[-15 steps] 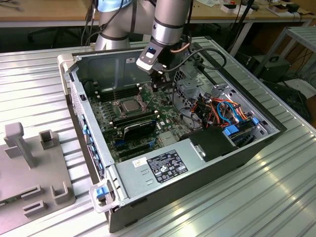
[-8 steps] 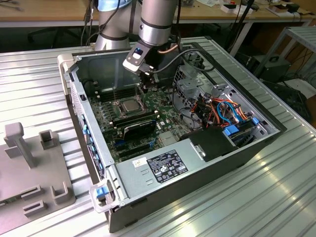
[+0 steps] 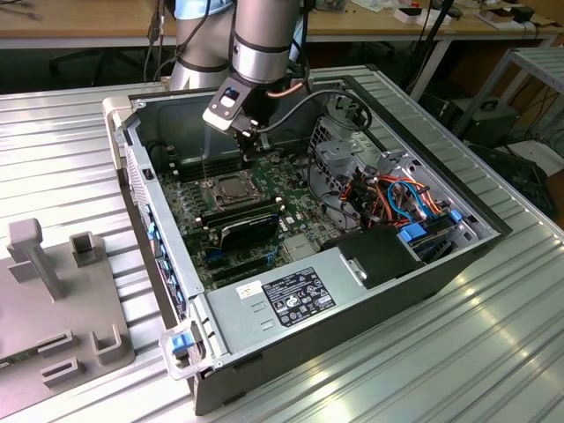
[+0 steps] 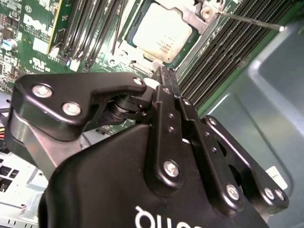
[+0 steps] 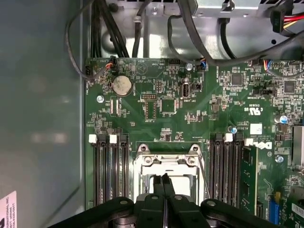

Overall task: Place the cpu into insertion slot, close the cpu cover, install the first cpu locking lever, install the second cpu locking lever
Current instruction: 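Close the cpu cover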

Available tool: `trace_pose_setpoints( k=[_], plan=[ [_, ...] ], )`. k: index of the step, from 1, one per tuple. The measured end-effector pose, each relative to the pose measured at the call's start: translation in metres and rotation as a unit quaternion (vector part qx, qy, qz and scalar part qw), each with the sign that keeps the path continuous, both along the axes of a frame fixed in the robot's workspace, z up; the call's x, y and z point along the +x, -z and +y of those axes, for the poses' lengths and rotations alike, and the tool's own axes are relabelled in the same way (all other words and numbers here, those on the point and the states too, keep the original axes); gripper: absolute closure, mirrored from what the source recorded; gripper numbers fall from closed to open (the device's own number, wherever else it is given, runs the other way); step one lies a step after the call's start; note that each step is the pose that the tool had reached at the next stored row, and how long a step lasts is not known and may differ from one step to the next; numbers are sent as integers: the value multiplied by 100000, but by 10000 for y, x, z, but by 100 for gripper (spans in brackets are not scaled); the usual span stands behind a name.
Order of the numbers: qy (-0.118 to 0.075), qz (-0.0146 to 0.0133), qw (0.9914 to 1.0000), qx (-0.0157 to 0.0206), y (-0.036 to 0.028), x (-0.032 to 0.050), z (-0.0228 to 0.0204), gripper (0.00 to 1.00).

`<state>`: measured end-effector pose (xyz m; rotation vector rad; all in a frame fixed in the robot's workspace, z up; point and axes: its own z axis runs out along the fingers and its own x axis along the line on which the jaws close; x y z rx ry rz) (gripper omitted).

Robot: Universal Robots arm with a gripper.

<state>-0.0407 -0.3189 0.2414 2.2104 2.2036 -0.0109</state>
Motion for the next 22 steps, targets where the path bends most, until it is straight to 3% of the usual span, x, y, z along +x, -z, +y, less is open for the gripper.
trace_pose_setpoints(
  k=[17,18,19,22],
  plan=[
    [1,126,100000,-17,39,-222,-1,89],
    [1,134,100000,-12,59,-229,-1,89],
    [3,299,100000,-17,184,-359,-6,89],
    [-4,668,99998,-14,343,-424,-21,89]
  ],
)
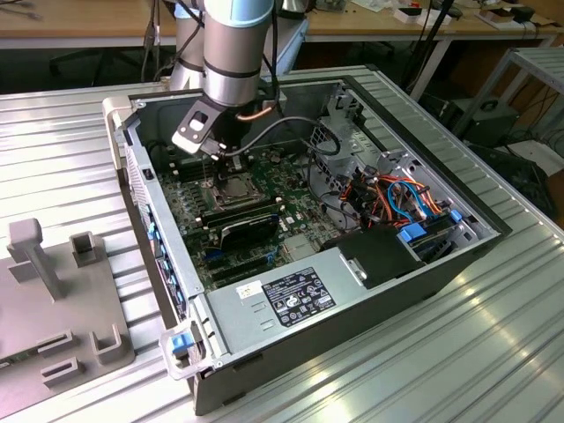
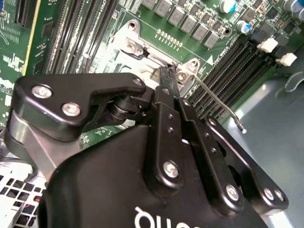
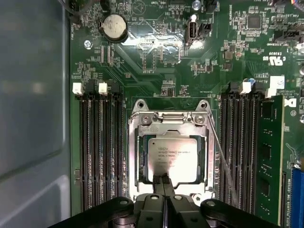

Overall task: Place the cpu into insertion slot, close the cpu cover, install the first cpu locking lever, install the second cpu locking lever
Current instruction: 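Close the cpu cover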

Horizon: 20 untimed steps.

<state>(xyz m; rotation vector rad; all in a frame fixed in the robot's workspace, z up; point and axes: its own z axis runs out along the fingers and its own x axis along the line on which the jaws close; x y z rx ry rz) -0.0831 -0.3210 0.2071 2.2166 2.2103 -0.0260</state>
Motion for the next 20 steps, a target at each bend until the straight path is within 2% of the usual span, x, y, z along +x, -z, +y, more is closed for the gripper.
trace_pose_setpoints(
  k=[3,11,13,17,20],
  plan=[
    [5,5,100000,5,-2,-1,0,89],
    [6,7,100000,2,-81,0,2,89],
    [11,45,100000,10,-81,34,2,89],
    [7,302,100000,1,-81,155,0,89],
    [4,367,99999,-2,-80,180,-11,89]
  ],
)
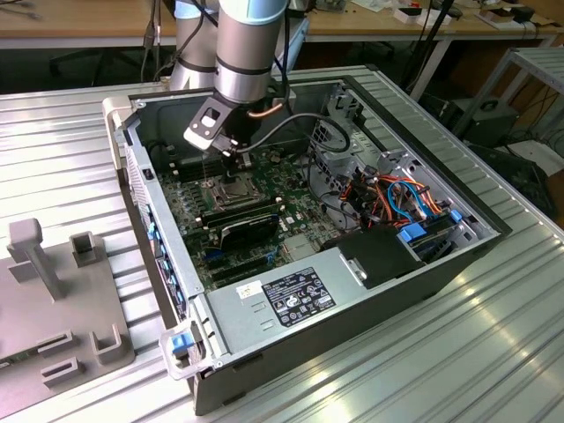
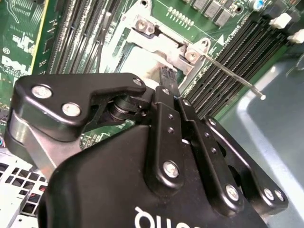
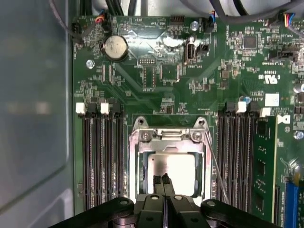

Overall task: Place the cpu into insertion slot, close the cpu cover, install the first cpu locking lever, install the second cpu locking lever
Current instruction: 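Close the cpu cover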

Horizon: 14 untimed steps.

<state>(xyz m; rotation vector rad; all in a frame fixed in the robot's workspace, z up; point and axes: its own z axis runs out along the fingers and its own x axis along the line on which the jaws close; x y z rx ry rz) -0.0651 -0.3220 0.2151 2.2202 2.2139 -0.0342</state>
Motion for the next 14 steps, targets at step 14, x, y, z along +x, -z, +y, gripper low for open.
trace_pose_setpoints(
  k=[14],
  plan=[
    [3,39,100000,7,1,6,-74,89]
  ],
)
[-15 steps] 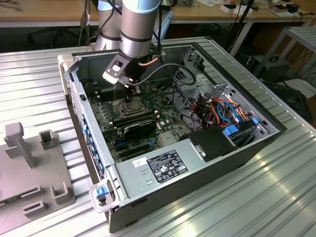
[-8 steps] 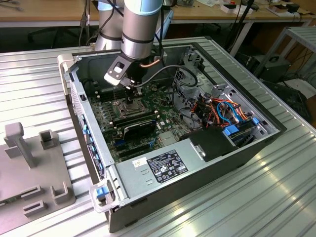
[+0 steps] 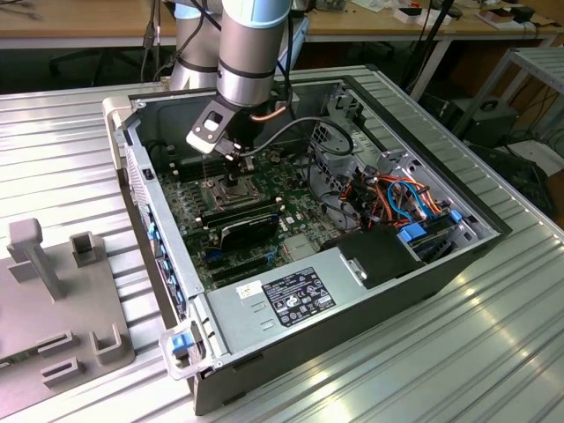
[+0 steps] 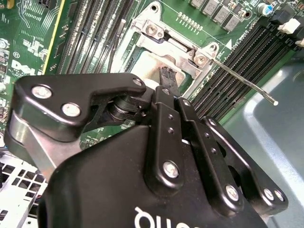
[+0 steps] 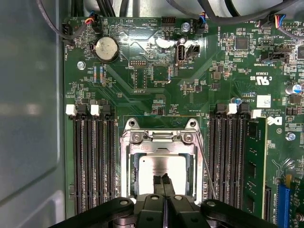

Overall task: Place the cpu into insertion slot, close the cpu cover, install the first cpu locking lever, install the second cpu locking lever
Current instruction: 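Close the cpu cover, then install the first cpu locking lever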

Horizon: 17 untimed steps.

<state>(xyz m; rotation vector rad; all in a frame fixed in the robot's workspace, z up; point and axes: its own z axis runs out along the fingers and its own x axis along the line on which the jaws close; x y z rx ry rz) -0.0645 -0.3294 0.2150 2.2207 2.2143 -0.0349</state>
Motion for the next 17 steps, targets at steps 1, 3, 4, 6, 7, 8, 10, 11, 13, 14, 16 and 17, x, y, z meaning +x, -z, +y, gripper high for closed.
trace_pose_setpoints(
  k=[1,3,4,6,7,8,10,11,13,14,16,17],
  plan=[
    [-2,1,100000,-1,0,0,-12,89],
    [-1,2,100000,-2,0,1,-26,89],
    [-1,2,100000,-3,0,1,-27,89],
    [-2,2,100000,-1,0,1,-29,89],
    [-1,1,100000,0,0,1,-30,89],
    [-1,1,100000,-4,0,1,-31,89],
    [-1,3,100000,-2,0,1,-33,89],
    [0,3,100000,-3,-1,1,-34,89],
    [-7,13,100000,-10,-16,3,-35,89],
    [-3,9,100000,-1,-28,4,-34,89],
    [-2,22,100000,-1,-56,7,-34,89],
    [0,33,100000,0,-65,7,-34,89]
  ],
)
